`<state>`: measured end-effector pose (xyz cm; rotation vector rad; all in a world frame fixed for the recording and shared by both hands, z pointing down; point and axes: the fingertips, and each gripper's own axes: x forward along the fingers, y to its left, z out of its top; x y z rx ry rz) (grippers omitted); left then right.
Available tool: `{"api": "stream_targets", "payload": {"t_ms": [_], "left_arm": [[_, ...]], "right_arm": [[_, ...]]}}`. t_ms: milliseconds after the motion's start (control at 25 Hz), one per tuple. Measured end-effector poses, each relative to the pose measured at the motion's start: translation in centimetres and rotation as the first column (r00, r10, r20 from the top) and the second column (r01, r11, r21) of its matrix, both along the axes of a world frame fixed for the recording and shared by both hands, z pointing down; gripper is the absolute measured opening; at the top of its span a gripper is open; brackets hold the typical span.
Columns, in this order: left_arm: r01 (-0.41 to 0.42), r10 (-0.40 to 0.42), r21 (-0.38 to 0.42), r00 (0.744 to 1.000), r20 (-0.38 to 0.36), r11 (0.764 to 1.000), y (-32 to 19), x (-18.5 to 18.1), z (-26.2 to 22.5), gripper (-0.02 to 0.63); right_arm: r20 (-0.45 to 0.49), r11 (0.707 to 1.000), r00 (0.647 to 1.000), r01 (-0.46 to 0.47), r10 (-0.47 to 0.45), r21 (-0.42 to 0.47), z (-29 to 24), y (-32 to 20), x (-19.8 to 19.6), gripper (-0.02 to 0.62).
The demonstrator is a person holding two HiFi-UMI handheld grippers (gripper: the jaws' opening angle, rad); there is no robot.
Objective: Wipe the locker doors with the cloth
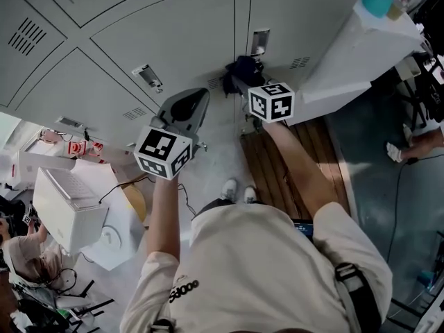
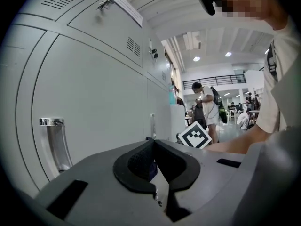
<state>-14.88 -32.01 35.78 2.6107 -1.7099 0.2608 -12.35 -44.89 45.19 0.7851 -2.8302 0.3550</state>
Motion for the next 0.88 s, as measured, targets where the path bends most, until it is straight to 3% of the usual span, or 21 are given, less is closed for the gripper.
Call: {"api": "stream_targets", "payload": {"t_ms": [120, 240, 400, 560, 760, 880], "left_arm": [[-0.003, 0.003, 0.012, 1.0, 0.003, 1.0, 0.2, -0.1, -0.5, 0.018], [-0.01, 0.01, 0.026, 1.0, 0.005, 1.0, 0.4, 0.0, -0.9, 0.018], [-0.026, 0.026, 0.051, 1.0, 0.008, 0.998, 0.7, 0.2, -1.8, 0.018], [-0.036, 0.035, 0.085, 0.999, 0.016, 0.996, 0.7, 0.2, -3.1, 0.018], [-0.059, 0.055, 0.127, 0.998, 0.031, 0.99, 0.6, 1.0, -4.8, 0.018], [-0.085, 0.08, 0.156, 0.996, 0.043, 0.984, 0.4, 1.8, -6.2, 0.018]], "right_arm": [[0.032, 0.996, 0.999, -0.032, 0.03, 0.08, -3.9, 0.2, -0.5, 0.092], [0.003, 0.994, 0.999, -0.039, 0.039, 0.106, -6.8, -0.1, -0.6, 0.092], [-0.042, 0.971, 0.998, -0.042, 0.053, 0.234, -10.8, -0.7, 0.5, 0.092], [-0.059, 0.936, 0.996, -0.044, 0.068, 0.35, -15.4, -1.3, 1.7, 0.092], [0.003, 0.877, 0.995, -0.087, 0.098, 0.473, -22.7, -1.3, 3.6, 0.092], [0.035, 0.857, 0.994, -0.106, 0.102, 0.504, -25.7, -0.4, 5.5, 0.092]]}}
